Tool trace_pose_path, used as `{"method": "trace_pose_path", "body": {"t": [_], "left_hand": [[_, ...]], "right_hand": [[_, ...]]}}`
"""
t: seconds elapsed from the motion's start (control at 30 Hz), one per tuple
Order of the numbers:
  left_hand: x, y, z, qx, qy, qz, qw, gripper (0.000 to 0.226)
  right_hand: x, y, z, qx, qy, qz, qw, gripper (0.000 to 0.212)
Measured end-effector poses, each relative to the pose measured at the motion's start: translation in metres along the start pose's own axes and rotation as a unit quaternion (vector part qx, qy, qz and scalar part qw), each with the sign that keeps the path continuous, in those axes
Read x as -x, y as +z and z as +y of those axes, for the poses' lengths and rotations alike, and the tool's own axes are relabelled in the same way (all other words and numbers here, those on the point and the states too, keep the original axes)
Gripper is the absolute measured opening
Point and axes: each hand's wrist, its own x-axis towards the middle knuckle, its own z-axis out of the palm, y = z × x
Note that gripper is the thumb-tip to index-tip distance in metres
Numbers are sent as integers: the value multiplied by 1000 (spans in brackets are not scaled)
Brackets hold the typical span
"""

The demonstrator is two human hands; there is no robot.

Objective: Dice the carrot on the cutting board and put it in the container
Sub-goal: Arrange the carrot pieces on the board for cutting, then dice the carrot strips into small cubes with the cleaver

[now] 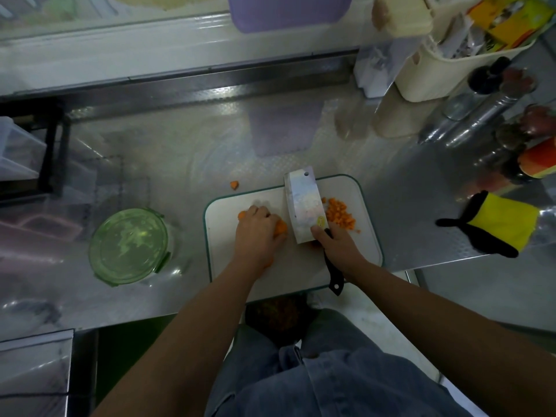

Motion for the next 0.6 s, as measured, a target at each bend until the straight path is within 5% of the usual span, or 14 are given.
{"method": "trace_pose_path", "body": {"t": [0.2,0.33,0.6], "left_hand": [[11,5,23,9,22,-9,1000,33],[17,11,26,61,6,-12,998,53],[30,8,24,226,-183,-26,956,30]], "right_hand": [[11,-8,-4,69,-74,47,994,25],[15,-17,-9,167,-146,57,973,17],[28,-13,-5,319,-200,56,925,21]]}}
